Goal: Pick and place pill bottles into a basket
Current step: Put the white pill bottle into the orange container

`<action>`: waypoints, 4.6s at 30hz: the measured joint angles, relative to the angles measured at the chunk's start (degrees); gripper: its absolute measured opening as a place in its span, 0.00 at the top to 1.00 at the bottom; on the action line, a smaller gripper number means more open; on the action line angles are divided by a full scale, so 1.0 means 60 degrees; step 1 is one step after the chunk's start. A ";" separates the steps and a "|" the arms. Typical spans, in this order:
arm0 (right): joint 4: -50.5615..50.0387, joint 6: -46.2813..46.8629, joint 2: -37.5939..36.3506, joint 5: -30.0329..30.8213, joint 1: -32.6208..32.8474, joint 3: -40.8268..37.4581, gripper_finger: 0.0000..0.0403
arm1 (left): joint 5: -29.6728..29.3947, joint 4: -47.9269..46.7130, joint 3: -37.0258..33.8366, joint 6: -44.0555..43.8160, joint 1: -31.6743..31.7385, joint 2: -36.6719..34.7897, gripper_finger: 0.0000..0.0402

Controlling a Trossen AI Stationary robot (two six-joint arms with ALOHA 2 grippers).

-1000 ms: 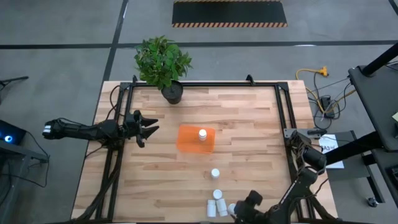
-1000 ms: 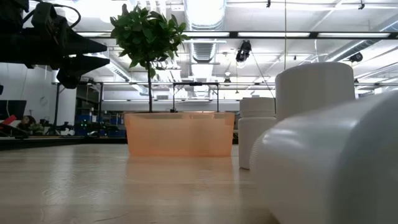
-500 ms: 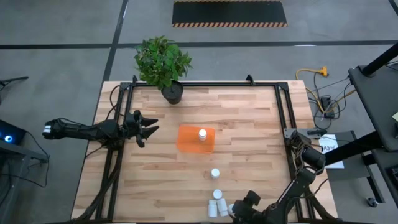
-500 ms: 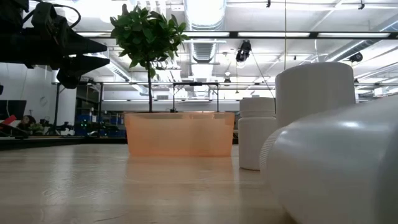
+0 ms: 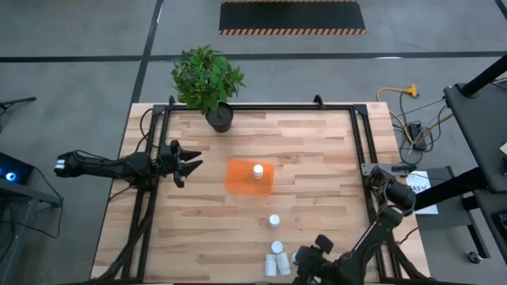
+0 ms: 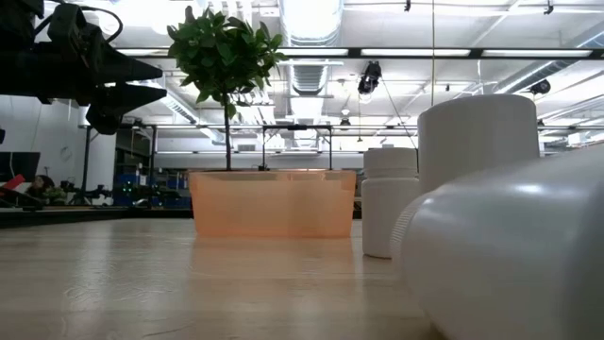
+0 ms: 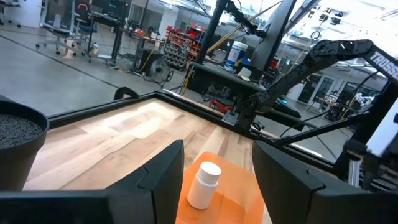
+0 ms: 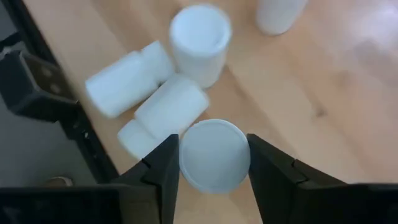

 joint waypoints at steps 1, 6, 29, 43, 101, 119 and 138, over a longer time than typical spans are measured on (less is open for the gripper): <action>-0.0214 -0.0009 -0.0132 -0.0006 -0.0050 0.0000 0.65 | 0.0000 -0.0001 0.0000 0.0000 -0.0001 0.0000 0.57; -0.0774 -0.0657 -0.1032 -0.0022 -0.0455 -0.0178 0.65 | 0.0000 0.0002 0.0000 0.0000 0.0000 -0.0001 0.57; 0.3835 -0.8077 -0.6965 -0.1838 -0.5428 -0.5900 0.65 | 0.0006 0.0003 0.0000 0.0000 0.0002 0.0001 0.57; 0.5132 -1.0969 -0.6689 -0.3518 -0.7694 -0.5874 0.65 | 0.0000 -0.0001 0.0000 0.0000 -0.0002 0.0005 0.57; 0.7341 -1.1952 -0.3533 -0.4575 -0.8793 -0.5887 0.57 | 0.0000 0.0001 0.0000 0.0000 -0.0002 -0.0003 0.57; 0.6845 -1.2249 -0.3619 -0.4584 -0.8911 -0.5308 0.53 | 0.0000 -0.0001 0.0000 0.0000 0.0000 -0.0002 0.57; 0.5134 -1.0768 -0.3792 -0.7986 -0.7614 -0.4712 0.23 | 0.0000 0.0002 0.0000 0.0000 -0.0001 -0.0003 0.57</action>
